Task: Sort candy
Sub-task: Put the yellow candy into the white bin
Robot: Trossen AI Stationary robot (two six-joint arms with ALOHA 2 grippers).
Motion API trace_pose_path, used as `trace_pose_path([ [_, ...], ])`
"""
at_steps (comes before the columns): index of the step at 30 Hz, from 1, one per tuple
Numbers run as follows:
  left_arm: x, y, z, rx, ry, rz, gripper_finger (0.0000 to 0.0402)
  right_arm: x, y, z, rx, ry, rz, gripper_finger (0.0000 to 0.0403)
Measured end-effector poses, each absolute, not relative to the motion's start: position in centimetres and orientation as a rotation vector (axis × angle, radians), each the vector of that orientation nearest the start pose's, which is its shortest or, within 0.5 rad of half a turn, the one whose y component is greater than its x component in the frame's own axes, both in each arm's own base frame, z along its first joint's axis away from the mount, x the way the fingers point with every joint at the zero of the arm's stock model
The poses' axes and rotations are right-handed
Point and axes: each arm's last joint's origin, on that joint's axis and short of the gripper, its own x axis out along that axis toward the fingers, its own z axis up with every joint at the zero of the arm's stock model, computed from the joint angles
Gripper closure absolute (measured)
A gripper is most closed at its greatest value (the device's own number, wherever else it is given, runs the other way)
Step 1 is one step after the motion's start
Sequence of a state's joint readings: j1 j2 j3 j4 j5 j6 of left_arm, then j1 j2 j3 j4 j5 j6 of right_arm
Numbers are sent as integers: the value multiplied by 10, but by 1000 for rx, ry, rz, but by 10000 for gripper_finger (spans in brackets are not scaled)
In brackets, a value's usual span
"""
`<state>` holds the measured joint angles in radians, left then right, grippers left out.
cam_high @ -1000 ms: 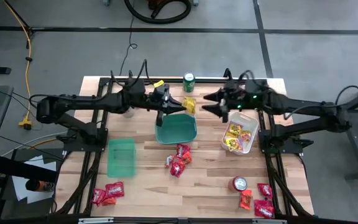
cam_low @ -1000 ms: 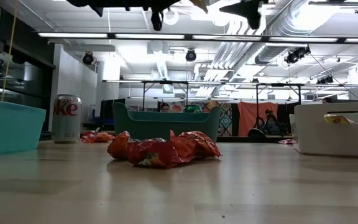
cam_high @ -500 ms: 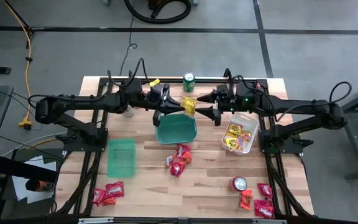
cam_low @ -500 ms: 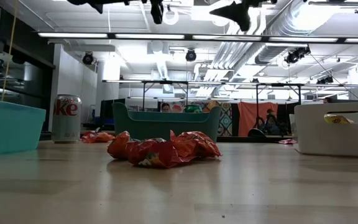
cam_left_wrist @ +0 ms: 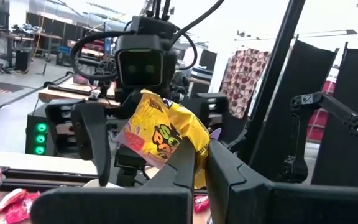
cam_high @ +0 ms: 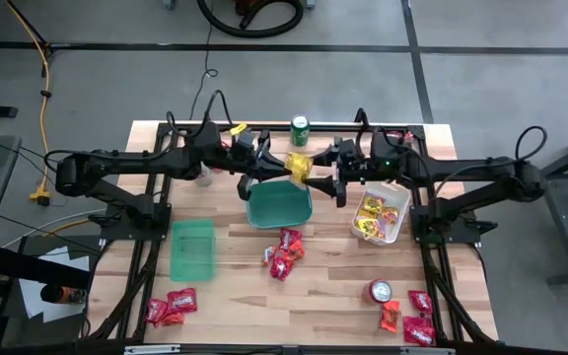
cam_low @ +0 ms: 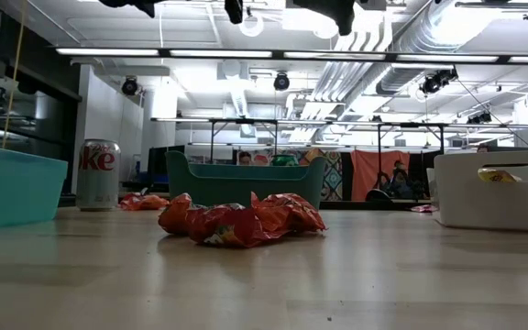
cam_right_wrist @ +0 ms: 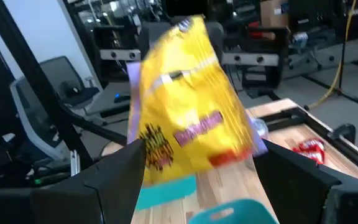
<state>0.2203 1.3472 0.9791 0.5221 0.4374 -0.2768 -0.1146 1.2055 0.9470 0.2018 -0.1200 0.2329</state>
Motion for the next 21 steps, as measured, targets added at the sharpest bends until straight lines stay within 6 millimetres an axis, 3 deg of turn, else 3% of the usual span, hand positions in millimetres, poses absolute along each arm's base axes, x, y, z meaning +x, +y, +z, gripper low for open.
trace_pose_path([
  [21, 301, 55, 338, -243, -64, -225, 391, 274, -29, 340, 232, 46, -6, 112],
])
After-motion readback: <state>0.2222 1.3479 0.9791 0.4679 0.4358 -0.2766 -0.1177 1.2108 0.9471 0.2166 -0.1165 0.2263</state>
